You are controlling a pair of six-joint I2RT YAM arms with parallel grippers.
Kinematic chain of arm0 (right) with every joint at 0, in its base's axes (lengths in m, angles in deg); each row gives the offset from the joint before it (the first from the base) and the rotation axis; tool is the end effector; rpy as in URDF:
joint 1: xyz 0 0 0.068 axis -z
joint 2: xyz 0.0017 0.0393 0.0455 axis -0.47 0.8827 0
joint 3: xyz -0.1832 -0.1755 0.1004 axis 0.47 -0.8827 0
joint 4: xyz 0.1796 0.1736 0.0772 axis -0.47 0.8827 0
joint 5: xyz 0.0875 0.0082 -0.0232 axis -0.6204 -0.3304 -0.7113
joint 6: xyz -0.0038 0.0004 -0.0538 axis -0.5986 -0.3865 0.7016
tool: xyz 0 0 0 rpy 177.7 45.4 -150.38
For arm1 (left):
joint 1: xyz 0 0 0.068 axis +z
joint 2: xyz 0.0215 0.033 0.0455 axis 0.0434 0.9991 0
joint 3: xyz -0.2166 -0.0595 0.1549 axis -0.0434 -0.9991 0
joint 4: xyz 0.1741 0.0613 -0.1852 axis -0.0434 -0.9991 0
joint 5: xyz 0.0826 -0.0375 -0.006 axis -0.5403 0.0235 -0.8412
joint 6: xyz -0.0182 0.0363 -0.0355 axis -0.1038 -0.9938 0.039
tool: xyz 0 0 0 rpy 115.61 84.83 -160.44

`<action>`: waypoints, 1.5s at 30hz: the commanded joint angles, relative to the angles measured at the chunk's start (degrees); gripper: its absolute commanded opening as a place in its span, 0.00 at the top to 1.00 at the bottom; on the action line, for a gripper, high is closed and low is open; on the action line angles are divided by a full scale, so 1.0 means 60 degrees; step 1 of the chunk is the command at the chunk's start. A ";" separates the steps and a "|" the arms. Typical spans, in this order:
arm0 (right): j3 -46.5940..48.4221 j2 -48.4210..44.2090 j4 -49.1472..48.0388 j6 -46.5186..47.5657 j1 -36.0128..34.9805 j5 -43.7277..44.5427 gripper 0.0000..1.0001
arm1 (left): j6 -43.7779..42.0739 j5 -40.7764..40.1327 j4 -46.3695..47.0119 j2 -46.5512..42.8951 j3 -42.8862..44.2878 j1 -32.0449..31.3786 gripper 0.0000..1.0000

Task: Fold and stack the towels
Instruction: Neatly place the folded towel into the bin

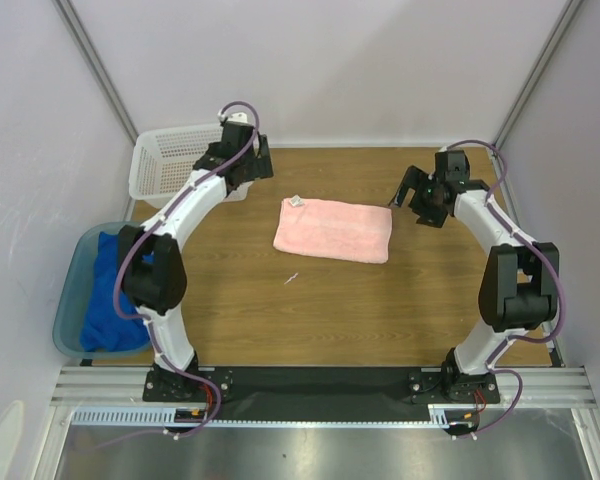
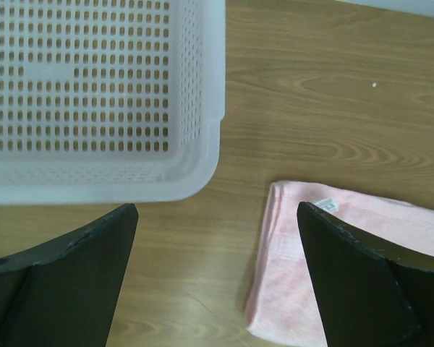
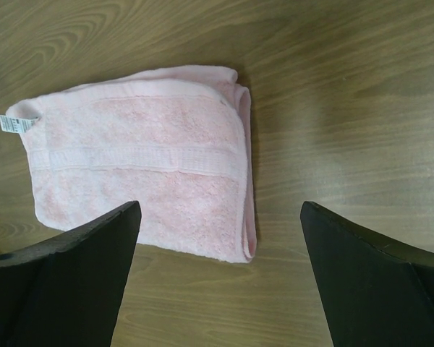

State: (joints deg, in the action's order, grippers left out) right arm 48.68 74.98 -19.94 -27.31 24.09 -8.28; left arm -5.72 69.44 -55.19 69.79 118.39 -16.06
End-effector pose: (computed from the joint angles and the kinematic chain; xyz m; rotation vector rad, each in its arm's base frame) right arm 0.3702 0.0328 0.2536 0.3926 2.4655 0.4766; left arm 0.4083 -0.1264 0.3051 -0.2241 2.2137 -0.0662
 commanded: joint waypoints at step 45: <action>-0.1353 0.1194 -0.1222 -0.0599 -0.0397 -0.0540 0.19 | 0.0387 0.3148 0.4211 0.1072 -0.3908 -0.1011 0.18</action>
State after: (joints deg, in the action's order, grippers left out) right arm 40.35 82.43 -25.38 -29.91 21.73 -10.86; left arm -5.00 86.99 -33.27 75.56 95.55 -22.31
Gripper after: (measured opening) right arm 0.818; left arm 0.821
